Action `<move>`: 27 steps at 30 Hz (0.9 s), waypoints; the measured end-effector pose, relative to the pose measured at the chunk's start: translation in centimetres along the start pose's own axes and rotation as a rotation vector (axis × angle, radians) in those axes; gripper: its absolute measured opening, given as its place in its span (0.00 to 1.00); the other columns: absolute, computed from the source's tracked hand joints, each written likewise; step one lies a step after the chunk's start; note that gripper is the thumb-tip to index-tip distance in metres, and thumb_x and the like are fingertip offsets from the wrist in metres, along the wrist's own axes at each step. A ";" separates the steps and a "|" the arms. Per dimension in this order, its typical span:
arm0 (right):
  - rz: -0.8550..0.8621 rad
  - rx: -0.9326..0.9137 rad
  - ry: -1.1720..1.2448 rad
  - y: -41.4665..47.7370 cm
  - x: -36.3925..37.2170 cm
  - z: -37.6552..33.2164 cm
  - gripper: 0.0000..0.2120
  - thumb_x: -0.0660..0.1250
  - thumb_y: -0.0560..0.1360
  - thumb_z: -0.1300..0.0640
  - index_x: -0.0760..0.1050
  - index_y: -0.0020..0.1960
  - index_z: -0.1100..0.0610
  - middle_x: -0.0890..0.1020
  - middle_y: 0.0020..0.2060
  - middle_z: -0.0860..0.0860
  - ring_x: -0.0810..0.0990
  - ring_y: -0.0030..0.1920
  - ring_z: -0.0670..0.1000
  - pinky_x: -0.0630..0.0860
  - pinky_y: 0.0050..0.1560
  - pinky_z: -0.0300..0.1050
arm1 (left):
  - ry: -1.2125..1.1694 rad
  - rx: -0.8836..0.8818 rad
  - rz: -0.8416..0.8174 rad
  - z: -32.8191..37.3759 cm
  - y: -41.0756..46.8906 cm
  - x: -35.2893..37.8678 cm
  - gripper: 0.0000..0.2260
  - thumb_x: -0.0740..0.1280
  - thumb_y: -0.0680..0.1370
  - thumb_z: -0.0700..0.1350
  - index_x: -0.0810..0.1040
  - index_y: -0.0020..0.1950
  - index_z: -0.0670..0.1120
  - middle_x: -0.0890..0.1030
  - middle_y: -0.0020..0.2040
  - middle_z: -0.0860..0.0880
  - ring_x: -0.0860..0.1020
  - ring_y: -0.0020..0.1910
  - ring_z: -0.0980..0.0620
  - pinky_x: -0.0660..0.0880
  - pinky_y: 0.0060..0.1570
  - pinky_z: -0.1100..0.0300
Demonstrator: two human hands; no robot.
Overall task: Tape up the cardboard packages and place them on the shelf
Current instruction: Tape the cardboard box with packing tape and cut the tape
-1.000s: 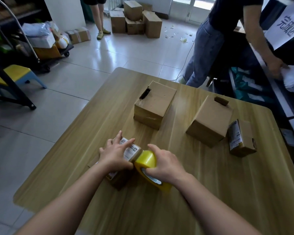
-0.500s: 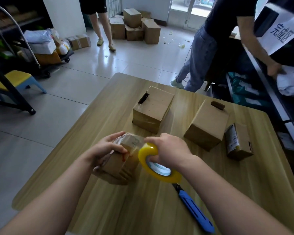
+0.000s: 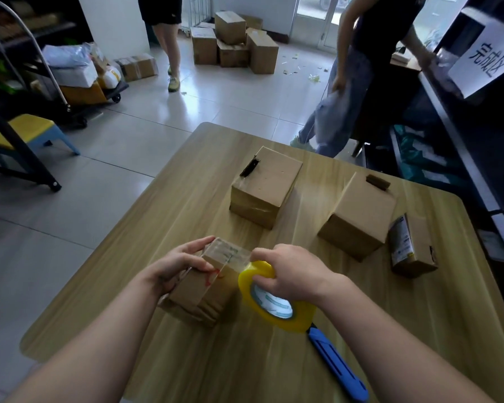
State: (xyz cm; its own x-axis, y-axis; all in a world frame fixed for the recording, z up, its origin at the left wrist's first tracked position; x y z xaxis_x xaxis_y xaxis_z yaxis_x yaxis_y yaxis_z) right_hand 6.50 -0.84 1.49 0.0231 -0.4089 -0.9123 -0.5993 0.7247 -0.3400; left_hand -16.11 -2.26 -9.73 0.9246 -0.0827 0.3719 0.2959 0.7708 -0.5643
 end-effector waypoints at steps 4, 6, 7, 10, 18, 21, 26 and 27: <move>-0.081 0.018 -0.043 0.4 1.0 -0.4 0.23 0.62 0.79 0.41 0.66 0.72 0.42 0.77 0.58 0.52 0.76 0.57 0.55 0.78 0.54 0.50 | -0.072 0.006 -0.036 -0.7 -0.3 -0.3 0.47 0.84 0.50 0.42 0.73 0.67 0.56 0.75 0.66 0.40 0.78 0.60 0.36 0.79 0.49 0.42; -0.090 0.033 0.020 0.3 1.5 -0.5 0.25 0.61 0.79 0.40 0.64 0.74 0.41 0.76 0.59 0.52 0.76 0.58 0.55 0.77 0.56 0.49 | -0.127 0.014 -0.039 -1.2 -0.3 -0.8 0.48 0.84 0.50 0.41 0.72 0.68 0.54 0.76 0.66 0.40 0.78 0.59 0.36 0.80 0.48 0.43; -0.091 0.036 0.041 0.3 1.7 -0.5 0.25 0.61 0.79 0.40 0.63 0.75 0.40 0.76 0.59 0.52 0.75 0.58 0.55 0.76 0.55 0.48 | -0.138 0.019 -0.048 -1.3 -0.4 -1.0 0.48 0.84 0.50 0.40 0.72 0.68 0.54 0.76 0.66 0.39 0.78 0.59 0.36 0.80 0.49 0.43; -0.101 0.035 0.060 0.4 2.2 -0.7 0.26 0.61 0.79 0.41 0.62 0.75 0.40 0.76 0.60 0.52 0.75 0.59 0.54 0.76 0.55 0.47 | -0.133 0.032 -0.072 -1.4 -0.5 -1.0 0.48 0.84 0.49 0.41 0.72 0.67 0.54 0.78 0.64 0.40 0.80 0.57 0.37 0.81 0.47 0.44; -0.117 0.044 0.074 1.0 2.9 -1.0 0.26 0.61 0.79 0.41 0.61 0.75 0.39 0.76 0.61 0.52 0.75 0.59 0.53 0.77 0.57 0.47 | -0.142 0.036 -0.071 -1.2 -0.8 -1.0 0.49 0.85 0.47 0.42 0.72 0.66 0.54 0.81 0.60 0.41 0.81 0.53 0.38 0.81 0.41 0.47; -0.129 0.055 0.078 1.4 3.6 -1.1 0.26 0.62 0.78 0.40 0.61 0.75 0.39 0.76 0.61 0.51 0.75 0.59 0.54 0.77 0.57 0.48 | -0.144 0.025 -0.068 -1.2 -1.0 -1.0 0.49 0.85 0.46 0.42 0.73 0.66 0.54 0.80 0.61 0.41 0.81 0.53 0.38 0.81 0.40 0.48; -0.137 0.066 0.080 1.7 4.1 -1.1 0.27 0.62 0.78 0.40 0.60 0.76 0.39 0.75 0.62 0.52 0.75 0.60 0.54 0.77 0.59 0.50 | -0.085 -0.054 -0.063 -1.1 -1.3 -1.3 0.50 0.85 0.50 0.45 0.70 0.69 0.56 0.77 0.65 0.39 0.79 0.58 0.35 0.80 0.44 0.45; -0.133 0.067 0.081 1.8 4.1 -1.2 0.27 0.62 0.78 0.40 0.60 0.76 0.39 0.76 0.62 0.52 0.75 0.60 0.54 0.77 0.59 0.50 | -0.064 -0.066 -0.048 -0.9 -1.4 -1.5 0.50 0.85 0.50 0.45 0.70 0.70 0.56 0.77 0.64 0.39 0.79 0.58 0.36 0.81 0.44 0.45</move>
State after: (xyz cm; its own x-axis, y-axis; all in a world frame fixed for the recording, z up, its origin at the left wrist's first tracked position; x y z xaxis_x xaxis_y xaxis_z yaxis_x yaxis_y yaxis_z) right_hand 4.54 -1.92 -2.59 0.0324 -0.5452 -0.8377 -0.5407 0.6953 -0.4734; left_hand -17.70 -3.83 -10.18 0.8924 -0.0767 0.4447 0.3566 0.7236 -0.5910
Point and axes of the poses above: each hand's wrist, its own y-axis towards the middle knuckle, its own x-axis out of the palm, z = x × y, the point moved 3 cm from there along y, towards the middle knuckle
